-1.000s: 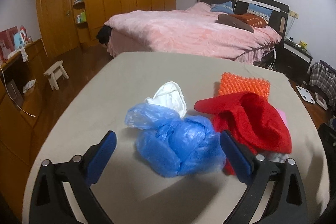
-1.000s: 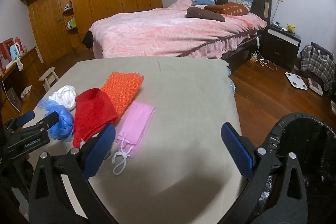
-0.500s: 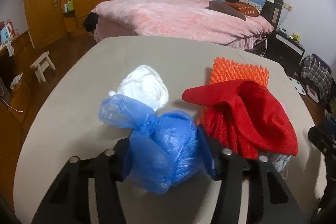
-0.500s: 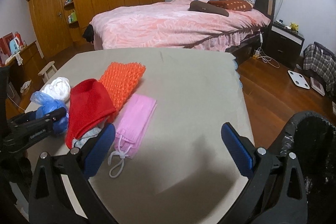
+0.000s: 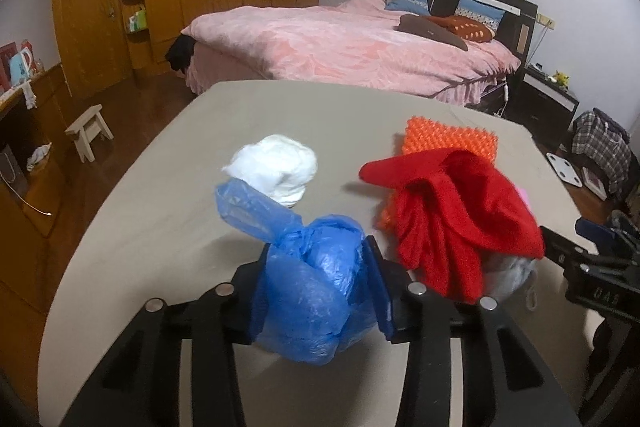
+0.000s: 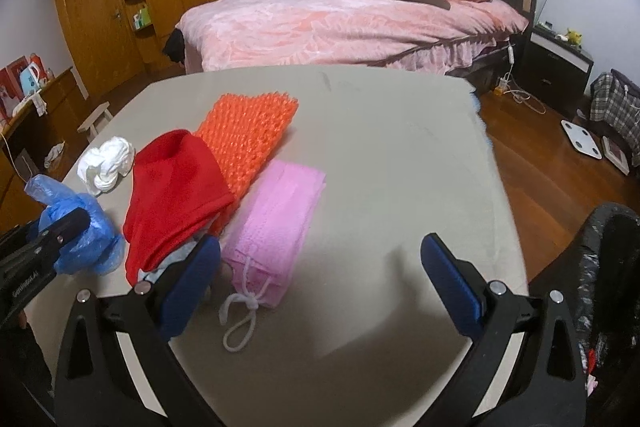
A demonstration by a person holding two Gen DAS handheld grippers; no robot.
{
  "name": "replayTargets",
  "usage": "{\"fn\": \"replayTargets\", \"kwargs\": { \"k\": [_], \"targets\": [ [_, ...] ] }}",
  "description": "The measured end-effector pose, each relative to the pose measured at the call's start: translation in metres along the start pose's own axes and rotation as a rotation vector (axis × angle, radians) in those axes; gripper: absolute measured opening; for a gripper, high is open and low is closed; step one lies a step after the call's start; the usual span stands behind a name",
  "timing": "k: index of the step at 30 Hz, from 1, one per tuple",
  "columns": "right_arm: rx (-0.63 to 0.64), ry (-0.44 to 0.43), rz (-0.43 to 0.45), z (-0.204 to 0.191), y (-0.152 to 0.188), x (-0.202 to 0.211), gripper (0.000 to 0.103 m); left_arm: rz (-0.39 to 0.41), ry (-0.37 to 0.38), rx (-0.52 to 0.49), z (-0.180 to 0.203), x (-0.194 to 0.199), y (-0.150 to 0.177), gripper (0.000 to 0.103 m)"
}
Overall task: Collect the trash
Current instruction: 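Grasp the pink mask pack with the right tool while the left tool holds the blue bag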
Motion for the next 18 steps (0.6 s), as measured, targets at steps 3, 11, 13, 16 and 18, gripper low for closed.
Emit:
{"fn": "replayTargets", "kwargs": {
  "k": [3, 11, 13, 16, 18],
  "targets": [
    [0.018, -0.006, -0.030, -0.007, 0.001, -0.006, 0.079, -0.007, 0.003, 0.000, -0.001, -0.004, 0.000, 0.043],
    [0.049, -0.041, -0.086, -0.016, 0.007, -0.015, 0.040, -0.009, 0.002, 0.002, -0.002, -0.007, 0.001, 0.044],
    [0.059, -0.022, -0.085, -0.016, 0.008, -0.013, 0.033, -0.010, 0.002, 0.003, -0.002, -0.007, 0.001, 0.044],
    [0.064, 0.011, -0.077, -0.011, 0.010, -0.010, 0.033, -0.010, 0.002, 0.004, -0.002, -0.008, 0.001, 0.045],
    [0.054, 0.031, -0.062, -0.003, 0.010, -0.005, 0.033, -0.011, 0.004, 0.004, -0.002, -0.008, 0.002, 0.045]
  ]
}}
Point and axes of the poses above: each gripper's, at about its wrist camera, not at the fingertips, and x roughly against the way its jaws point, z to its right, y to its underside, the point moved 4 cm from there along -x, roughly the way its jaws point, and after that the axes turned 2 degrees about -z, right-handed, at the moved point
